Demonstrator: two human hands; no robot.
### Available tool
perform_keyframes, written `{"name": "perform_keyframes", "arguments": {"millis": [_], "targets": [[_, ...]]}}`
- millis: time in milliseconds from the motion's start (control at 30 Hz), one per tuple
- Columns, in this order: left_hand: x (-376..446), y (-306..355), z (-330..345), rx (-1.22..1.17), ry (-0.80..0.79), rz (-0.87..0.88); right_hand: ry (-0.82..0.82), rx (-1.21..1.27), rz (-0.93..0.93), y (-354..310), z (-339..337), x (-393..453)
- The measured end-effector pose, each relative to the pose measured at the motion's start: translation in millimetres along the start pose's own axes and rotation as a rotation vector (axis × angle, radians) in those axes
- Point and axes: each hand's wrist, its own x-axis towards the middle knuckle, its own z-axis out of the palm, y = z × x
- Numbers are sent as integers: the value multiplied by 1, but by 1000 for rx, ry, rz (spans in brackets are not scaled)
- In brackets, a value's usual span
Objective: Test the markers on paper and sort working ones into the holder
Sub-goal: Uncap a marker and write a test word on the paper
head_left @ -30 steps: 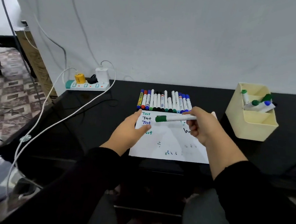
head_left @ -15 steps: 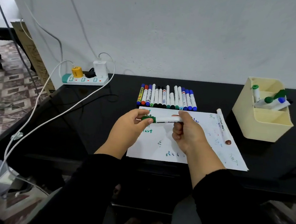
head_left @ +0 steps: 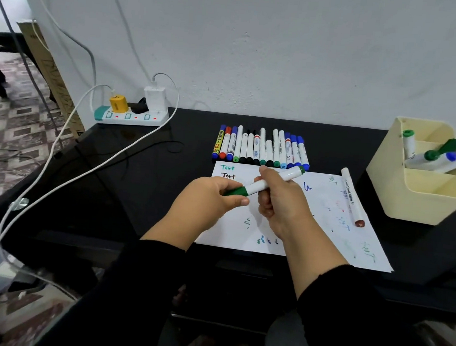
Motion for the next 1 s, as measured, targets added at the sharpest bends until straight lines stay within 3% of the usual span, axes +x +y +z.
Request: {"name": "perform_keyframes", "arguments": {"millis": [167, 333, 633, 833, 1000], "targets": [[0, 2, -1, 59, -51, 7, 12, -157, 12, 2, 9, 0], [2, 0, -4, -4, -120, -18, 31, -131, -61, 0, 12, 5], [-3, -7, -3, -330, -147, -18, -78, -116, -99, -1, 12, 8], [-6, -8, 2, -132, -47, -18, 80, -171, -7, -2, 22, 5], [-8, -7, -8, -355, -128, -49, -45, -102, -37, -3, 21, 2]]}}
